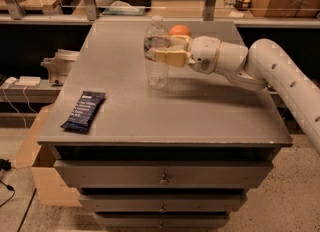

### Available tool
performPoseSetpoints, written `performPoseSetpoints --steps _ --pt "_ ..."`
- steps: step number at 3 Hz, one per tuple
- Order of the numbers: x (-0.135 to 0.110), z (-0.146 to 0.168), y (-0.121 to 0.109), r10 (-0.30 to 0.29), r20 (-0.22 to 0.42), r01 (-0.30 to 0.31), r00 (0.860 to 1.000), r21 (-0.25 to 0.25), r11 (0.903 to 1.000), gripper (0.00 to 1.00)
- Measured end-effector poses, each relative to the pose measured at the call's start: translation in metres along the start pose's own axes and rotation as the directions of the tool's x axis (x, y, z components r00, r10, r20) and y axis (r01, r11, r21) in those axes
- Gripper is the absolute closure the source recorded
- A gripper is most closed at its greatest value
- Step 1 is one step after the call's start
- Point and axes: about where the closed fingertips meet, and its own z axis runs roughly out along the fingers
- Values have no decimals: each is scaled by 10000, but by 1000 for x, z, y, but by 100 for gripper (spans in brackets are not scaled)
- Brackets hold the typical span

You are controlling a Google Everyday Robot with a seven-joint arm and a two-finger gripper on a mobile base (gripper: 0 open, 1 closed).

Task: Place water bottle upright

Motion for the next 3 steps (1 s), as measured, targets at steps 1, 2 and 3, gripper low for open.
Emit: performPoseSetpoints --steps 1,2,3 --pt "2 -1 -1 31 28 -31 10000 1 10000 59" --pt "3 -2 -2 42 62 -42 10000 -13 10000 36" --pt "3 -2 -2 31 121 -30 9999 -71 10000 13"
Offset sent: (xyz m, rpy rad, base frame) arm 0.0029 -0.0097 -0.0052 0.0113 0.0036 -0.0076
